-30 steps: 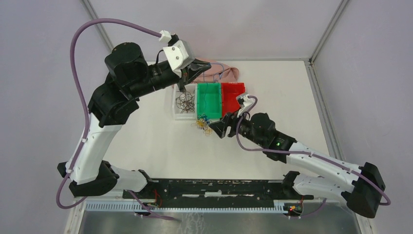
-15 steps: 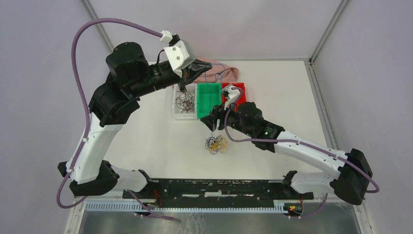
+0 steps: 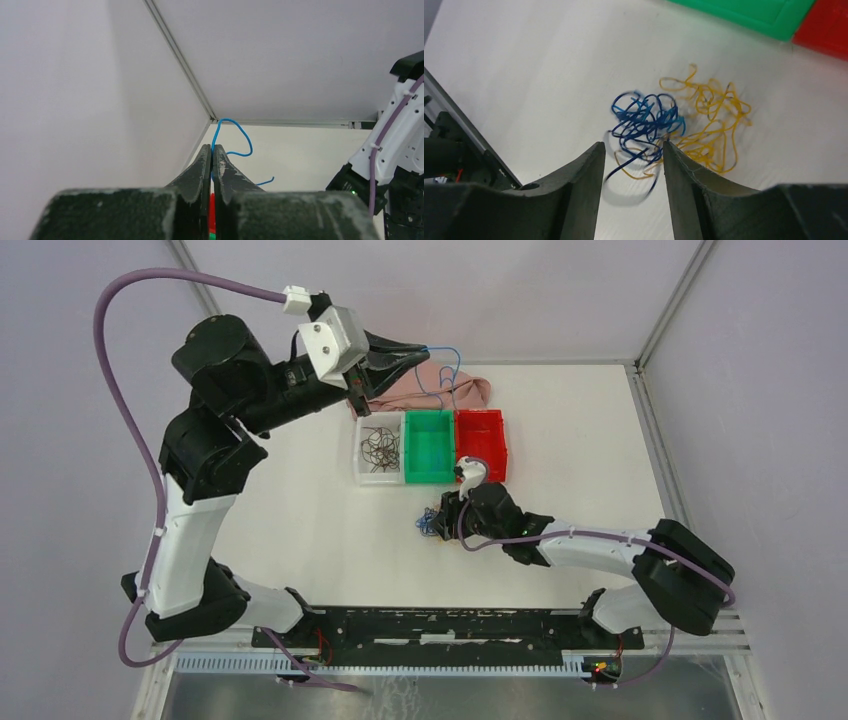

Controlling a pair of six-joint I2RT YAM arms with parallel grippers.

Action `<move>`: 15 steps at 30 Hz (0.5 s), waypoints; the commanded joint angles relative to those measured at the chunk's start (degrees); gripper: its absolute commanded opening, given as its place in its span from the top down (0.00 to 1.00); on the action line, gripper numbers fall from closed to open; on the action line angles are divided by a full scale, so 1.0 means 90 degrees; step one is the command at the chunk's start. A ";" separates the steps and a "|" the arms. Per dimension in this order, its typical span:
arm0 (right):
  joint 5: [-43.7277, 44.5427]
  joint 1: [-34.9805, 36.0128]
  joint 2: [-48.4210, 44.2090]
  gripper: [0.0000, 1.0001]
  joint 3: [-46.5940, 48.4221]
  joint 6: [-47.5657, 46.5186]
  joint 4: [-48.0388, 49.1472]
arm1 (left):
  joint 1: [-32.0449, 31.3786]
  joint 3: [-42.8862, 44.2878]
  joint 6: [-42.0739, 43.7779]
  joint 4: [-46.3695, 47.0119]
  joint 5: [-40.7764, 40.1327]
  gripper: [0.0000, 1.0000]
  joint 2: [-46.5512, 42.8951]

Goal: Untangle the cables
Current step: Untie the cable.

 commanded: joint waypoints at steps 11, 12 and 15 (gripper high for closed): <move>0.0306 0.0027 0.0219 0.47 -0.0756 0.0561 0.1138 | -0.0015 0.0046 0.0387 0.1630 -0.0706 0.97 -0.0216; 0.0310 0.0022 0.0085 0.46 -0.0748 0.0562 0.1080 | -0.0013 -0.0073 0.0424 0.1620 -0.0703 0.97 -0.0241; 0.0348 0.0022 -0.0388 0.46 -0.0708 0.0523 0.0825 | -0.0017 -0.0578 0.0501 0.1661 -0.0755 0.97 -0.0367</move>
